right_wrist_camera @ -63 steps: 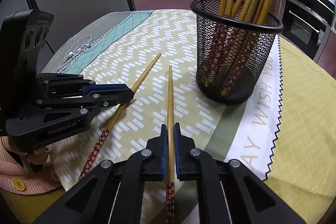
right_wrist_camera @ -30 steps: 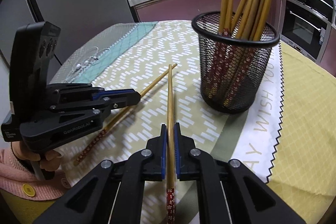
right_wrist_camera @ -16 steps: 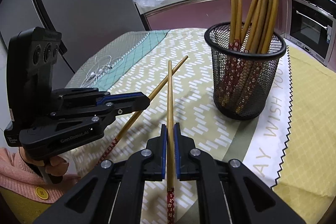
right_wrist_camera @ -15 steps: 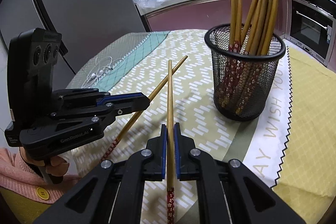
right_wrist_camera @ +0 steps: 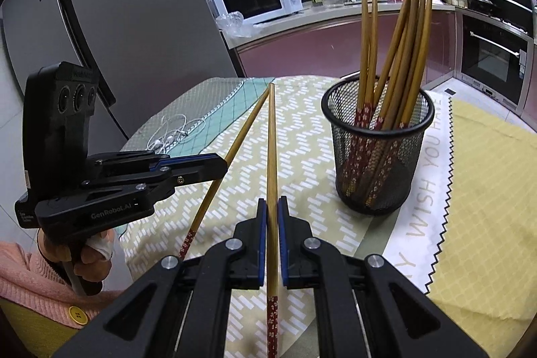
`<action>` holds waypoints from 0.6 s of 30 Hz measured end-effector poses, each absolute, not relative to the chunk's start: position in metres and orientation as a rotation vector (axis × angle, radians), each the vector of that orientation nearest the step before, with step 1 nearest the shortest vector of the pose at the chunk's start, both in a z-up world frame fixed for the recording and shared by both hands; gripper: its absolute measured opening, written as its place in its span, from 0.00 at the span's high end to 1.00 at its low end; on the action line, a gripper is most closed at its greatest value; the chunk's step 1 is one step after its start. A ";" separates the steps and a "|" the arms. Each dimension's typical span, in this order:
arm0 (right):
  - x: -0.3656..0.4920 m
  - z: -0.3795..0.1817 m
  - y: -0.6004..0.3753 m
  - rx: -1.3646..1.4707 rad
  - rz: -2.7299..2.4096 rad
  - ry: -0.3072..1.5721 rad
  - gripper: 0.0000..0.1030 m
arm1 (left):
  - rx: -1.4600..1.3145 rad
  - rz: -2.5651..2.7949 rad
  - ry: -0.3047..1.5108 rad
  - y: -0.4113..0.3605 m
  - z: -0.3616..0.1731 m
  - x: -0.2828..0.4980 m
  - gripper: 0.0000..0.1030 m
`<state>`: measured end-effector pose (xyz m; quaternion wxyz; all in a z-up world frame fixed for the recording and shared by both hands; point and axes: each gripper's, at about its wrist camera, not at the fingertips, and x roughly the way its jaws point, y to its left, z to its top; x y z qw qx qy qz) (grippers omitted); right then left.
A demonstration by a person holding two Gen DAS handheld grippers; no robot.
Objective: Organize utensils
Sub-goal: 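Lift both chopsticks upright and carry them above the black mesh holder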
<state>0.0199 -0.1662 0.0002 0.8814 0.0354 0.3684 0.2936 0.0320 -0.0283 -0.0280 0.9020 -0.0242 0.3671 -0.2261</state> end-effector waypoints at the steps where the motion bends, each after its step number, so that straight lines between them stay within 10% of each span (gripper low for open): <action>1: 0.019 0.002 -0.166 0.075 0.611 0.763 0.94 | -0.052 -0.471 0.756 -0.028 -0.027 0.032 0.93; 18: 0.010 0.006 -0.174 0.088 0.604 0.735 0.94 | -0.041 -0.518 0.796 -0.034 -0.034 0.035 0.99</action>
